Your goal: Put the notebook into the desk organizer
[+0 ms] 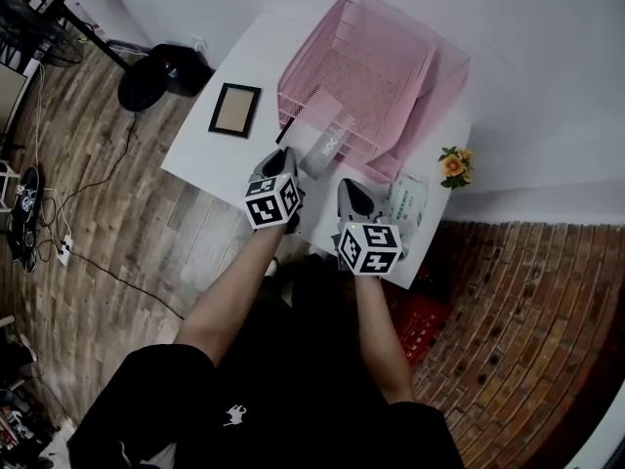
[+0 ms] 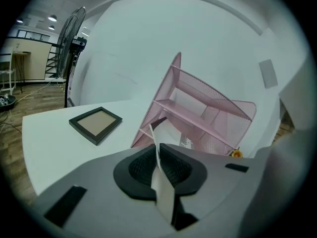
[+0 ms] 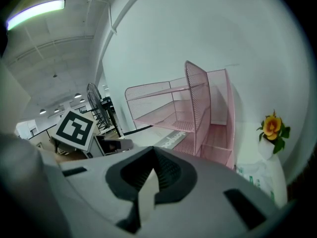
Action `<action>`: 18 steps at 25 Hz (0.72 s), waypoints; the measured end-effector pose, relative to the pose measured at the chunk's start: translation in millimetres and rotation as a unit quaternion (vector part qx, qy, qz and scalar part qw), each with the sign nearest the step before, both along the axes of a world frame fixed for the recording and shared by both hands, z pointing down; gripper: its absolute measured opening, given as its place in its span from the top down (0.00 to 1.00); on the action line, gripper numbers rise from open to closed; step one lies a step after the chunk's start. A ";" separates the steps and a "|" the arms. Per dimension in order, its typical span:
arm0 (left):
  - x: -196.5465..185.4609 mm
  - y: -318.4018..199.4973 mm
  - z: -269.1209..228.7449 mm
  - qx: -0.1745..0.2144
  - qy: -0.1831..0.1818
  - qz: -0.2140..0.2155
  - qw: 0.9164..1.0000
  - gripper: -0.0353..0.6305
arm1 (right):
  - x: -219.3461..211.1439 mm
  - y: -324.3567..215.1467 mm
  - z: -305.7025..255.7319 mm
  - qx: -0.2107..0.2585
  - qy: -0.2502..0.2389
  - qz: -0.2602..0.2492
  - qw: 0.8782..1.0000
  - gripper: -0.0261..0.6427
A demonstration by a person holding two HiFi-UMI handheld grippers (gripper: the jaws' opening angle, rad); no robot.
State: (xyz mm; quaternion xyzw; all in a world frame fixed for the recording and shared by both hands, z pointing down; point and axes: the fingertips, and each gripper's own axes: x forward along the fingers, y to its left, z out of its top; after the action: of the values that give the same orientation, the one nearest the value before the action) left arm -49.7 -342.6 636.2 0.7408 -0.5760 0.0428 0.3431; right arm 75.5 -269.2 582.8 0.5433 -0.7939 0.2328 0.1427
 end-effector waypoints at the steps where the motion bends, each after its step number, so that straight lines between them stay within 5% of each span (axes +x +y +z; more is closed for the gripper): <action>1: 1.8 -1.7 0.7 -0.001 0.000 -0.002 1.000 0.91 | 1.5 -0.7 0.5 -0.001 -0.001 0.000 1.000 0.96; 13: 24.2 -20.9 2.4 0.000 -0.015 -0.009 1.000 0.87 | 20.6 -16.1 3.3 -0.006 -0.004 0.001 1.000 0.96; 18: 28.4 -13.3 8.7 -0.005 -0.004 0.026 1.000 0.72 | 22.8 -19.1 3.6 -0.006 -0.008 0.005 1.000 0.96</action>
State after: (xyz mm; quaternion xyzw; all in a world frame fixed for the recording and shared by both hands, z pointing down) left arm -21.3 -355.9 644.8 0.7533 -0.5578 0.0575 0.3437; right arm 98.3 -288.3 586.4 0.5447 -0.7909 0.2424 0.1379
